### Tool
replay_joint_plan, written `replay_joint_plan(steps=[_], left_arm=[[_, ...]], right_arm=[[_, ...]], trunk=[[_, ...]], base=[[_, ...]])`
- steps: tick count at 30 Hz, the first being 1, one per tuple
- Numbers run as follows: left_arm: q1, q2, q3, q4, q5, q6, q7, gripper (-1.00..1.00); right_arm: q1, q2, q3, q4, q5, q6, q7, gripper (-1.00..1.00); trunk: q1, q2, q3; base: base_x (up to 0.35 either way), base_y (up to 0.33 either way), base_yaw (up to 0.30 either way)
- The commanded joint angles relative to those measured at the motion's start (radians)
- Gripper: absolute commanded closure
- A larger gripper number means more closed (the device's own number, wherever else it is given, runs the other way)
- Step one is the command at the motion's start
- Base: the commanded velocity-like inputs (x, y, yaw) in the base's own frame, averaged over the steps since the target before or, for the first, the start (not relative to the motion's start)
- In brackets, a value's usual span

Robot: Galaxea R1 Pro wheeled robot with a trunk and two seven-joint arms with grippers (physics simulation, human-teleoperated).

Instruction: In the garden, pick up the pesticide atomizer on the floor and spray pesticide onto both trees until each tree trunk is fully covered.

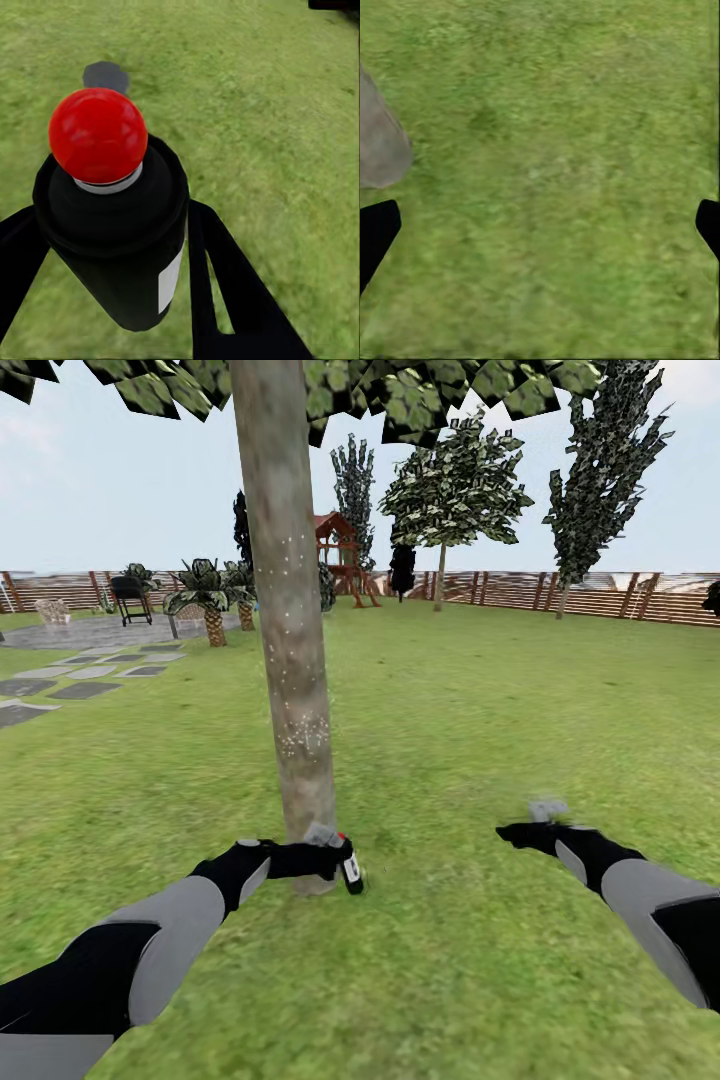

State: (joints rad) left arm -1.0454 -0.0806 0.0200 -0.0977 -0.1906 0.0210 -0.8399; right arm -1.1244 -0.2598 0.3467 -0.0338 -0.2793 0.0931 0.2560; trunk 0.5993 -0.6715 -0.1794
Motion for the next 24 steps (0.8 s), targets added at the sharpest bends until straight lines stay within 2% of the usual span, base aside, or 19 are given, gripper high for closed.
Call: replay_joint_plan(steps=[1,3,4,6,7,8,10,11,12,15,20,24], left_arm=[[-0.001,0.0,0.009,0.015,-0.002,-0.001,0.071,1.0],[-0.001,-0.003,0.009,0.036,0.001,-0.003,0.188,1.0],[-0.001,-0.005,0.009,0.052,0.001,-0.004,0.246,1.0],[0.0,-0.007,0.009,0.064,0.001,-0.004,0.289,1.0],[0.0,-0.008,0.009,0.066,0.001,-0.004,0.296,1.0],[0.0,-0.008,0.009,0.067,0.001,-0.004,0.301,1.0],[0.001,-0.008,0.009,0.069,0.002,-0.004,0.305,1.0],[0.006,-0.009,0.009,0.07,0.001,-0.004,0.305,1.0],[0.024,-0.009,0.009,0.07,0.001,-0.004,0.305,1.0],[0.038,-0.013,0.009,0.071,0.0,-0.005,0.305,1.0],[0.044,-0.067,0.008,0.072,0.0,-0.006,0.306,1.0],[0.045,-0.08,0.008,0.071,0.0,-0.005,0.307,1.0]], right_arm=[[0.011,-0.001,0.007,0.024,-0.011,-0.005,0.001,-1.0],[0.041,-0.001,0.006,0.053,-0.011,-0.017,-0.001,-1.0],[0.079,-0.002,0.006,0.062,-0.012,-0.026,-0.002,-1.0],[0.162,-0.002,0.006,0.07,-0.013,-0.125,-0.003,-1.0],[0.199,-0.001,0.006,0.071,-0.014,-0.176,-0.006,-1.0],[0.233,-0.001,0.006,0.072,-0.015,-0.213,-0.039,-1.0],[0.274,-0.001,0.005,0.076,-0.018,-0.254,-0.191,-1.0],[0.294,0.003,0.006,0.08,-0.02,-0.268,-0.303,-1.0],[0.305,0.008,0.006,0.082,-0.021,-0.275,-0.361,-1.0],[0.313,0.012,0.005,0.083,-0.023,-0.294,-0.406,-1.0],[0.316,0.027,0.005,0.084,-0.024,-0.352,-0.422,-1.0],[0.316,0.044,0.005,0.086,-0.024,-0.356,-0.423,-1.0]], trunk=[[0.0,-0.002,-0.001],[0.0,-0.002,-0.001],[0.0,-0.002,-0.001],[0.0,-0.002,-0.001],[0.0,-0.002,-0.001],[0.0,-0.002,-0.001],[0.0,-0.002,-0.001],[0.0,-0.002,-0.001],[0.0,-0.002,-0.001],[0.0,-0.002,-0.001],[0.0,-0.002,-0.001],[0.0,-0.002,-0.001]], base=[[0.0,0.0,0.0],[0.0,0.0,0.0],[0.0,0.0,0.0],[0.0,0.0,0.0],[0.0,0.0,0.0],[0.0,0.0,0.0],[0.0,0.0,0.0],[0.0,0.0,0.0],[0.0,0.0,0.0],[0.0,-0.039,0.0],[0.047,-0.194,0.0],[0.172,-0.28,0.0]])
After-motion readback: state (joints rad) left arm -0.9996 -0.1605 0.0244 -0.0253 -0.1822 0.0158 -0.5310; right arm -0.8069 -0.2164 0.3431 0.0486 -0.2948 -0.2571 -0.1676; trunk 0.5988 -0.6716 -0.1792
